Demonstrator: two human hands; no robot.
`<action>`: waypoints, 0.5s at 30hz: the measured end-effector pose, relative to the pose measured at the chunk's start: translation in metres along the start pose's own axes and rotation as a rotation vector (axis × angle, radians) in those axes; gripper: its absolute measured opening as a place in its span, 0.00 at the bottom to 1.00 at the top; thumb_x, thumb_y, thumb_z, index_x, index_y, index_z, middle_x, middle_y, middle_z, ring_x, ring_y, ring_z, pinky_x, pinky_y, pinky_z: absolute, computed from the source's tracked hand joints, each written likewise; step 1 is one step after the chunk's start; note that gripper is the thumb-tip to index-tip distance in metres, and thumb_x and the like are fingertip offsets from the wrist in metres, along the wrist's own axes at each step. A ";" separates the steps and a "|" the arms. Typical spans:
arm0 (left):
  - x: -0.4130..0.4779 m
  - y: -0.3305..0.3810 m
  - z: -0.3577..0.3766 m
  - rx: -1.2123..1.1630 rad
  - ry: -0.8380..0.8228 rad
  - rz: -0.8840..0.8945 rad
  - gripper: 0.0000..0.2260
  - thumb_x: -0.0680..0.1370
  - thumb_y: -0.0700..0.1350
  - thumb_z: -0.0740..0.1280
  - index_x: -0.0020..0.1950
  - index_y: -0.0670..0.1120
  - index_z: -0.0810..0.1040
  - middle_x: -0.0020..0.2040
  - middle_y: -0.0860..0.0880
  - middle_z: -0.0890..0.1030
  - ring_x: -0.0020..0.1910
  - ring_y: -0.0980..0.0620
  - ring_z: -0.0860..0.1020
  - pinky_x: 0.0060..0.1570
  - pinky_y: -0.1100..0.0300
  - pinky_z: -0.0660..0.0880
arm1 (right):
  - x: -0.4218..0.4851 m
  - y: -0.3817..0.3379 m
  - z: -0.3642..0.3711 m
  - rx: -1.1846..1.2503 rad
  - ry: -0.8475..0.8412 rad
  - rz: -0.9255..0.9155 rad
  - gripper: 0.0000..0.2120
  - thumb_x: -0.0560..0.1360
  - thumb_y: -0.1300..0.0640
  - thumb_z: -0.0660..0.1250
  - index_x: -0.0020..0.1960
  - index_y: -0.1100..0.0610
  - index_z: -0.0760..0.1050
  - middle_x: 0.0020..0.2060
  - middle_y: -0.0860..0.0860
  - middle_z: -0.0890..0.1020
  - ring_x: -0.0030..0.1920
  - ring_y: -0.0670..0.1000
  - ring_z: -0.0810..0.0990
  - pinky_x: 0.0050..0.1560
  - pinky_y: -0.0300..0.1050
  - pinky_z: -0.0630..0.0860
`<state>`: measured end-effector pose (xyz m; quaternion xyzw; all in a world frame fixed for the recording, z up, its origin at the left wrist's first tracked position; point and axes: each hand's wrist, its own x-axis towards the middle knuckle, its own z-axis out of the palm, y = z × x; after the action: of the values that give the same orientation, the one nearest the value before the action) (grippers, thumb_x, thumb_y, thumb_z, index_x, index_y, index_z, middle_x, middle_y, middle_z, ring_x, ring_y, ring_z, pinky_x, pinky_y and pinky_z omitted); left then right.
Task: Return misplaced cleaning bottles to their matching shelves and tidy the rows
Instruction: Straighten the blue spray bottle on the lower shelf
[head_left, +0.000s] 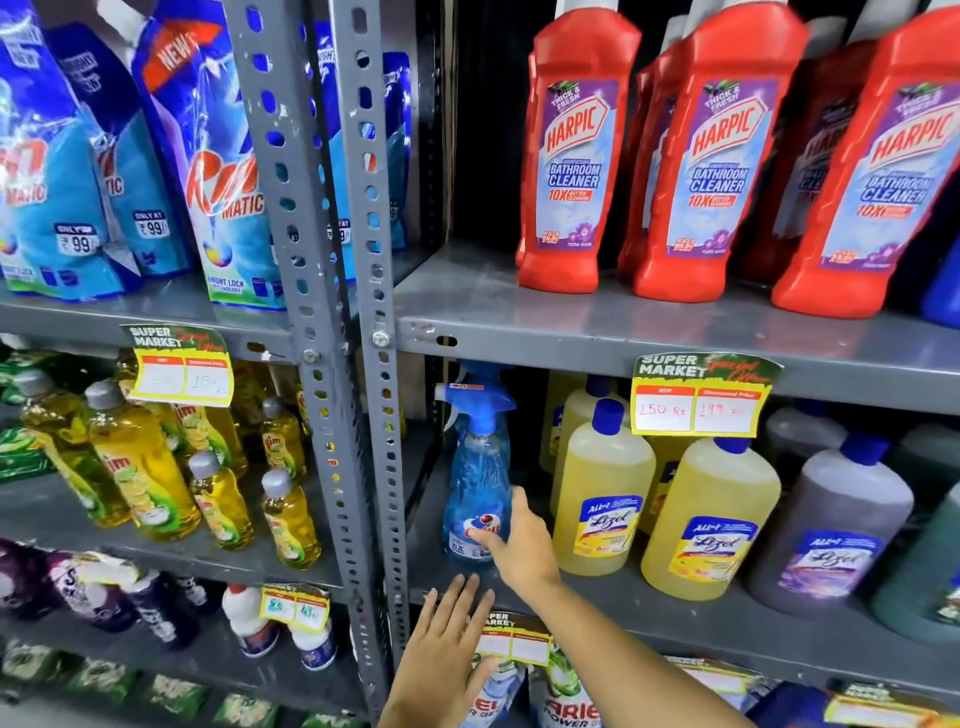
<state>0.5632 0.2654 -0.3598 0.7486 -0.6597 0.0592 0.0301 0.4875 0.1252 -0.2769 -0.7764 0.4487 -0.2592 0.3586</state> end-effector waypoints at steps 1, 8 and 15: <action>0.000 0.001 -0.001 -0.007 -0.018 0.001 0.30 0.80 0.61 0.44 0.73 0.45 0.65 0.72 0.46 0.69 0.73 0.47 0.54 0.69 0.50 0.48 | 0.000 0.000 0.001 -0.002 0.009 -0.001 0.29 0.71 0.51 0.74 0.66 0.54 0.63 0.62 0.53 0.80 0.60 0.51 0.80 0.53 0.42 0.79; 0.000 0.002 -0.005 -0.043 -0.102 -0.016 0.28 0.80 0.62 0.43 0.71 0.46 0.64 0.69 0.46 0.74 0.69 0.48 0.62 0.69 0.50 0.48 | 0.002 -0.003 0.006 -0.007 0.019 -0.011 0.29 0.72 0.51 0.74 0.67 0.56 0.63 0.61 0.54 0.80 0.59 0.53 0.80 0.55 0.47 0.80; 0.000 0.002 -0.005 0.006 -0.087 0.015 0.30 0.76 0.63 0.54 0.71 0.47 0.66 0.68 0.47 0.75 0.69 0.47 0.67 0.69 0.51 0.47 | 0.003 -0.003 0.007 -0.020 0.015 0.003 0.30 0.71 0.50 0.74 0.67 0.54 0.64 0.61 0.53 0.80 0.59 0.52 0.81 0.53 0.44 0.80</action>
<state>0.5610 0.2660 -0.3549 0.7456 -0.6658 0.0287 -0.0015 0.4956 0.1257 -0.2781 -0.7775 0.4550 -0.2598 0.3478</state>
